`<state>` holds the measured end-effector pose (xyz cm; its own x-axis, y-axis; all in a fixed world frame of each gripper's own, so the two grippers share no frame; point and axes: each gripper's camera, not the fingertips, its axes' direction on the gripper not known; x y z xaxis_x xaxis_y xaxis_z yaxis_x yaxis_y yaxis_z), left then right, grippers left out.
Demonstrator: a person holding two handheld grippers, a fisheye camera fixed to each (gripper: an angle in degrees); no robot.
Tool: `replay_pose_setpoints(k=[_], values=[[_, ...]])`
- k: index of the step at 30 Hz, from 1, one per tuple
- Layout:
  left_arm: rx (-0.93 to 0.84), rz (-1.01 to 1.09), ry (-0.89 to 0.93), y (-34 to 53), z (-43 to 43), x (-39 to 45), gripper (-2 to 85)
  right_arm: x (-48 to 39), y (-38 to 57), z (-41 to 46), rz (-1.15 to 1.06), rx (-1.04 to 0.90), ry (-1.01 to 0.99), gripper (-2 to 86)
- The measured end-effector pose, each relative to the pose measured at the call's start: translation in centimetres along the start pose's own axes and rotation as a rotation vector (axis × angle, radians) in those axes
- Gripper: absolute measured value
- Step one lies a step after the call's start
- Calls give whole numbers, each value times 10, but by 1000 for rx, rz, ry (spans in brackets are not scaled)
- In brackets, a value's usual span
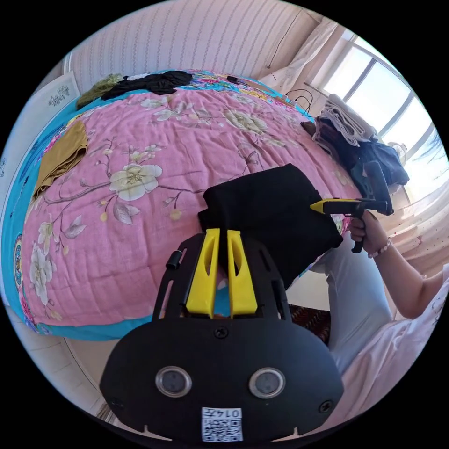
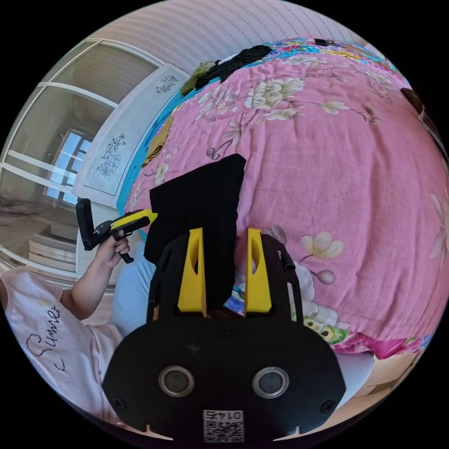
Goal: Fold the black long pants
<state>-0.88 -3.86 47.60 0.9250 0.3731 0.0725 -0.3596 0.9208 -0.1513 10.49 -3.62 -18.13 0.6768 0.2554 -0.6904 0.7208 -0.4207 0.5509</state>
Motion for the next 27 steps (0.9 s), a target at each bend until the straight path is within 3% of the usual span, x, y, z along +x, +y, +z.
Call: replay_pose_setpoints(k=[6, 12, 17, 22, 27], values=[[54, -169, 124, 16, -28, -30, 102, -5, -4, -18, -21, -11, -105, 122], [31, -252, 182, 26, 10, -38, 141, -25, -8, -22, -40, -47, -102, 127], [72, -207, 225, 26, 9, -38, 71, -58, -10, -40, -118, -68, -65, 77], [95, -186, 247, 30, -4, -38, 61, -116, -14, -69, -326, -75, -3, 55], [285, -229, 317, 26, -30, -25, 56, -166, -21, -106, -486, -82, 93, 51]])
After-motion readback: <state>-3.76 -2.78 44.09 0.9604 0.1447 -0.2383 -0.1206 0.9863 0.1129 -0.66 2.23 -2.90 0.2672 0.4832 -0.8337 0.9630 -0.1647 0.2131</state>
